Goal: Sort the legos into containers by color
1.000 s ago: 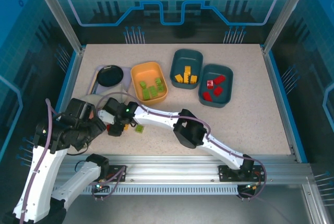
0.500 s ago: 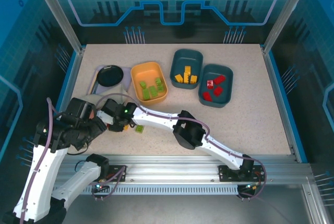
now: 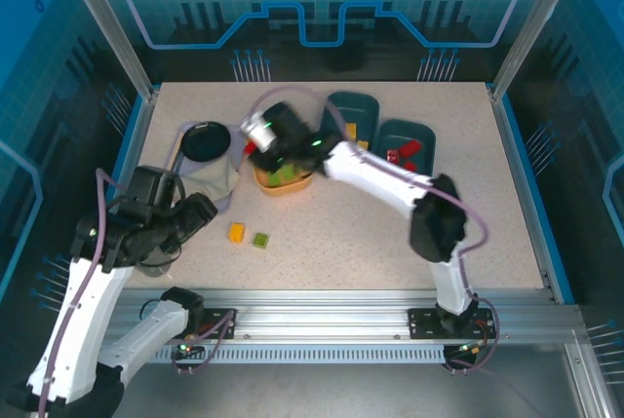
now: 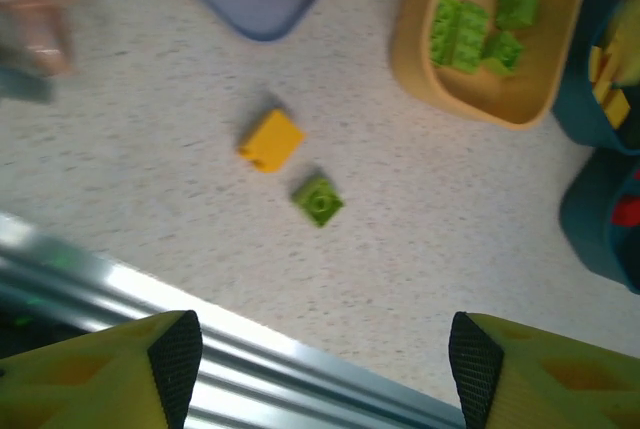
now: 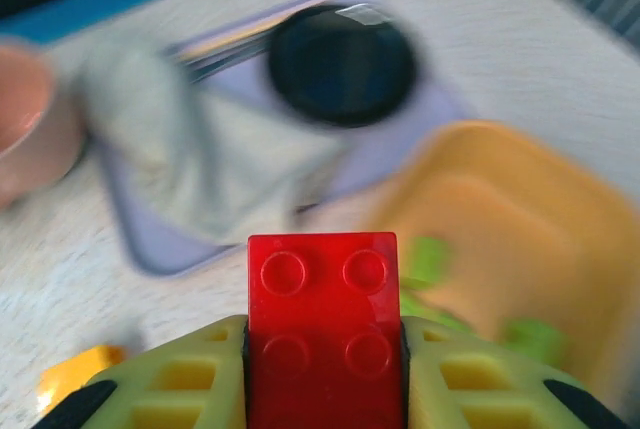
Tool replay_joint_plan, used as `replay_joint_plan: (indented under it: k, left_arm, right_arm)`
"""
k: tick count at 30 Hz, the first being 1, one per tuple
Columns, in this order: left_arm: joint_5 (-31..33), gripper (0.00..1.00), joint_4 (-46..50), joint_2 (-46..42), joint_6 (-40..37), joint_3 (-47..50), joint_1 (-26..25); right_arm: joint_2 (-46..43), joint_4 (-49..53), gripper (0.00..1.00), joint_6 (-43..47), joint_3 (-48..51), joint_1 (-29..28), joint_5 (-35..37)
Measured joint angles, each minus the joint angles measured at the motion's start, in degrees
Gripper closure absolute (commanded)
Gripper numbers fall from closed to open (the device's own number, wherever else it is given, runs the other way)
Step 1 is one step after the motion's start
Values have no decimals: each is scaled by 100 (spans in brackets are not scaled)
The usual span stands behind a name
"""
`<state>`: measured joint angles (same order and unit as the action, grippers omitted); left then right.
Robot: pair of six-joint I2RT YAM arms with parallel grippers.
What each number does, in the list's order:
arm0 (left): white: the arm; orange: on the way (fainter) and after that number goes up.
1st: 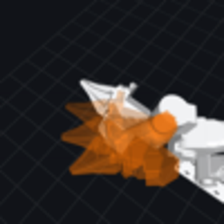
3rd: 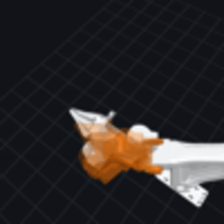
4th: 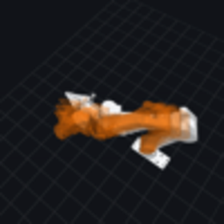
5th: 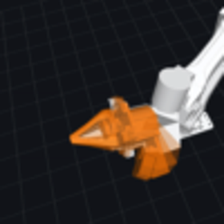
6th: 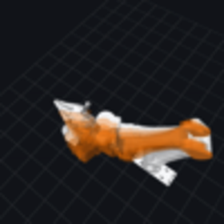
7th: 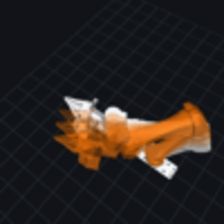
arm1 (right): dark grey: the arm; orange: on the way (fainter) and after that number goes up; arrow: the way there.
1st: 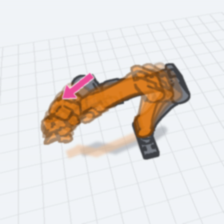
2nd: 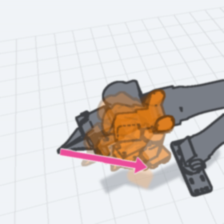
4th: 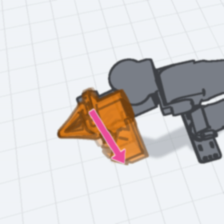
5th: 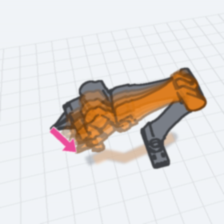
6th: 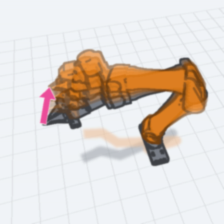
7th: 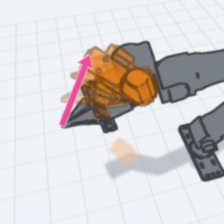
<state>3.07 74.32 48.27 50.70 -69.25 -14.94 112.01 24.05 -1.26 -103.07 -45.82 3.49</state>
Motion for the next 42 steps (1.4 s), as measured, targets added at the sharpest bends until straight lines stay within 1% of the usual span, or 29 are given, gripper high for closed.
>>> replay_joint_plan:
  k: [4, 8, 11, 14, 17, 19, 23, 28, 36, 39, 42]
  left_arm:
    - [-236, 31, -859, 951, -7, -33, -372]
    - [-293, 31, -1493, 2173, -24, -431, -1010]
    - [-317, 31, -1930, 2916, -26, -789, -1388]
    - [-374, 31, -2225, 3550, -28, -1117, -1646]
    - [-472, 31, -2387, 4140, -153, -1495, -1825]
    - [-564, 31, -2468, 4468, -284, -1725, -1906]
    - [-964, 31, -2839, 4913, -597, -1880, -2000]
    - [-1436, 31, -3220, 5204, -782, -1902, -2039]
    - [-2013, 31, -3790, 5337, -892, -1912, -2105]
    - [-2153, 31, -3954, 5337, -887, -1912, -2103]
    - [-2234, 31, -4039, 5337, -887, -1912, -2103]
  right_arm:
    - [-997, -144, 76, -555, 1150, 1250, 57]
    - [-1423, 197, 76, -1054, 1921, 2208, 146]
    - [-1502, 728, 76, -1384, 2179, 2730, 367]
    - [-1502, 1309, 76, -1740, 2232, 3053, 570]
    - [-1488, 1836, 77, -2162, 2251, 3158, 822]
    - [-1438, 2129, 82, -2470, 2258, 3158, 966]
    - [-1257, 2553, 83, -3180, 2415, 3158, 1281]
    - [-938, 2874, 86, -3766, 2524, 3158, 1521]
    - [-452, 3093, 85, -4216, 2319, 3176, 1727]
    - [-245, 3150, 83, -4291, 2214, 3200, 1753]
    - [-85, 3198, 77, -4297, 2090, 3211, 1757]
